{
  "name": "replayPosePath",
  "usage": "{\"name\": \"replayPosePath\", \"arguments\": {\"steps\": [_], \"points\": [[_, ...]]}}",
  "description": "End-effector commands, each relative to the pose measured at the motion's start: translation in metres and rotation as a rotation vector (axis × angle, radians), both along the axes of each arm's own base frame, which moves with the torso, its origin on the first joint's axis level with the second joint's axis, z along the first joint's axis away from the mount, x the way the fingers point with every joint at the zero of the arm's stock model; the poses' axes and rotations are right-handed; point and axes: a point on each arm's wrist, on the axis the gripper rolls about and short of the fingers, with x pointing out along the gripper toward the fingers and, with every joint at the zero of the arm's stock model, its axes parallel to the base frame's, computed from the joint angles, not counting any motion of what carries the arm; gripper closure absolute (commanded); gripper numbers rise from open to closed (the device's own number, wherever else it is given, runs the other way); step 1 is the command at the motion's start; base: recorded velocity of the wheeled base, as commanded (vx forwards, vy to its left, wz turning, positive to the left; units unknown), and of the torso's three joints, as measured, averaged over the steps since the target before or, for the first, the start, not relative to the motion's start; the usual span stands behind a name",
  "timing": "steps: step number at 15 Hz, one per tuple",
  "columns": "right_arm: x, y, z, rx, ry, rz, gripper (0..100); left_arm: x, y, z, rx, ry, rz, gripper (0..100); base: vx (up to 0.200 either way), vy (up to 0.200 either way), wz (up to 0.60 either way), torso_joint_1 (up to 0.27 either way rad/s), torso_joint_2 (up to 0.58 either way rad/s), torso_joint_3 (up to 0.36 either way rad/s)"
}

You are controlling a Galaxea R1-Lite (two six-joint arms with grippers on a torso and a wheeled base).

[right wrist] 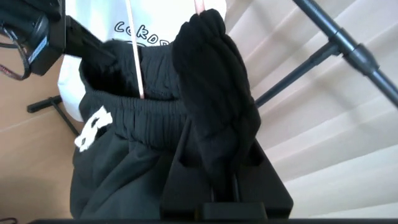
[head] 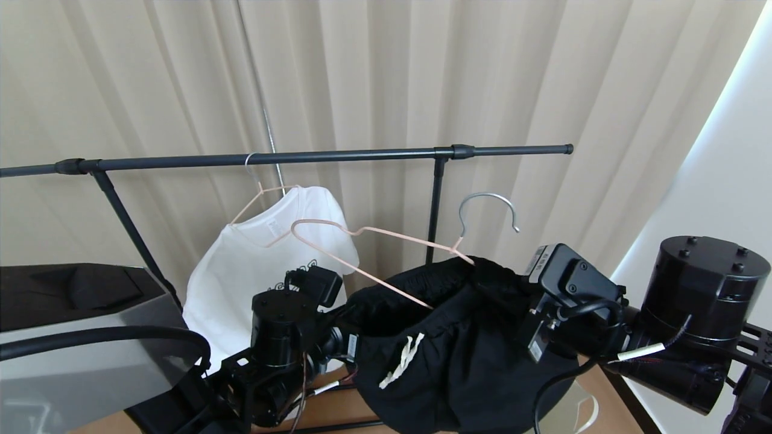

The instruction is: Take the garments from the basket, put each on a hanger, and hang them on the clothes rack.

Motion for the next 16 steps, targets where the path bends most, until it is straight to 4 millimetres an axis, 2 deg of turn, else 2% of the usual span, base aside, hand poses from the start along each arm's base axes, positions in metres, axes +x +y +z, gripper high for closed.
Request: {"name": "replayPosePath", "arguments": {"steps": [1,12,16], "points": [[0.010,-0.005,-0.009,-0.016,0.033,-0.016,100,0.000,0.006,0.017,-0.034,-0.046,0.016,100,0.000,0.000,0.00,0.000,0.00,0.000],[0.011,-0.006,-0.030,-0.081,0.089,0.003,100,0.023,0.029,0.029,-0.057,-0.116,0.111,100,0.000,0.000,0.00,0.000,0.00,0.000],[0.014,-0.014,-0.033,-0.115,0.083,-0.002,100,0.028,0.039,0.031,-0.031,-0.133,0.136,100,0.000,0.000,0.00,0.000,0.00,0.000]]}}
